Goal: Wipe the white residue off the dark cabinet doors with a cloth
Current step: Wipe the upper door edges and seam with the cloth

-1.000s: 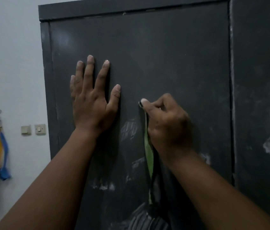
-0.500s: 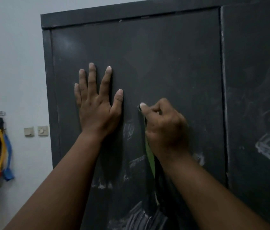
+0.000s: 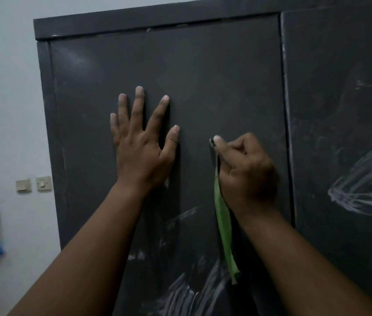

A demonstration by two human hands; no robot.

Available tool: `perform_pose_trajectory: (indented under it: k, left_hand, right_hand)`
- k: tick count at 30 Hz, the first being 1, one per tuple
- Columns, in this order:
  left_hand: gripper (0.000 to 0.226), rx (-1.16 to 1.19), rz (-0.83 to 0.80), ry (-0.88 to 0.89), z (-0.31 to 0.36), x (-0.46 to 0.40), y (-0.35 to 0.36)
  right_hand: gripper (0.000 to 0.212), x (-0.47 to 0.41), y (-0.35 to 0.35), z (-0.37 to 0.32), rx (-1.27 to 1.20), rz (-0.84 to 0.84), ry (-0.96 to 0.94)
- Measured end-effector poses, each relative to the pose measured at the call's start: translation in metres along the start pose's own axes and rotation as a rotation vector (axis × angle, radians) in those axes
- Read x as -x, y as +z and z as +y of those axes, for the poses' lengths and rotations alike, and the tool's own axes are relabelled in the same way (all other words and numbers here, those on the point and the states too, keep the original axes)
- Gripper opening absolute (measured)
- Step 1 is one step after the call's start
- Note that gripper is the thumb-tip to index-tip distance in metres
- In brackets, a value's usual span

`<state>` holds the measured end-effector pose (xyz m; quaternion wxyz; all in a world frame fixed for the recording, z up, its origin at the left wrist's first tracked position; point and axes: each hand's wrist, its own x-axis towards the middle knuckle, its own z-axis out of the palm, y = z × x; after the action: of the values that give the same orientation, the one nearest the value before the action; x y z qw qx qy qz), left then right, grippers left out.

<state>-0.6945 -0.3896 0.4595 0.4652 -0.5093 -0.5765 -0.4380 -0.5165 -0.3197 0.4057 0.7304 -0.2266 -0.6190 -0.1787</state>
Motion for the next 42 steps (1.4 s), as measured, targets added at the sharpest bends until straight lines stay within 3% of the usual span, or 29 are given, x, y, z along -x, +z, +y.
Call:
perform_pose_trajectory:
  k: [3, 7, 11, 15, 19, 23, 26, 29, 33, 42]
  left_hand:
    - [0.063, -0.019, -0.009, 0.047, 0.011, 0.0, 0.005]
    - [0.063, -0.007, -0.015, 0.079, 0.024, -0.001, 0.012]
    - [0.065, 0.007, -0.035, 0.093, 0.041, -0.005, 0.017]
    - [0.065, 0.014, -0.064, 0.114, 0.061, -0.004, 0.025]
    - [0.064, -0.009, -0.095, 0.133, 0.077, 0.003, 0.032]
    - [0.065, -0.064, -0.093, 0.125, 0.084, 0.001, 0.039]
    - [0.064, -0.075, -0.067, 0.12, 0.089, -0.003, 0.044]
    - [0.065, -0.099, -0.025, 0.124, 0.091, -0.003, 0.049]
    - [0.065, -0.093, 0.004, 0.132, 0.088, -0.002, 0.053]
    - [0.065, -0.098, 0.031, 0.131, 0.093, -0.002, 0.056]
  right_hand:
    - [0.023, 0.018, -0.017, 0.021, 0.002, -0.035, -0.05]
    - [0.019, -0.008, -0.03, 0.048, 0.04, 0.09, 0.153]
    - [0.04, -0.055, -0.02, 0.057, -0.032, 0.168, 0.345]
    - [0.016, -0.023, -0.024, 0.044, -0.028, 0.05, 0.112]
    - [0.026, 0.013, -0.041, 0.062, 0.022, -0.031, -0.035]
    - [0.012, -0.011, -0.039, 0.066, 0.085, 0.056, 0.039]
    - [0.021, -0.039, -0.028, 0.063, 0.039, 0.165, 0.16]
    - [0.012, -0.026, -0.026, 0.057, 0.011, 0.118, 0.09]
    - [0.023, 0.018, -0.043, 0.065, 0.074, -0.015, -0.055]
    - [0.015, -0.02, -0.036, 0.069, 0.23, 0.18, 0.065]
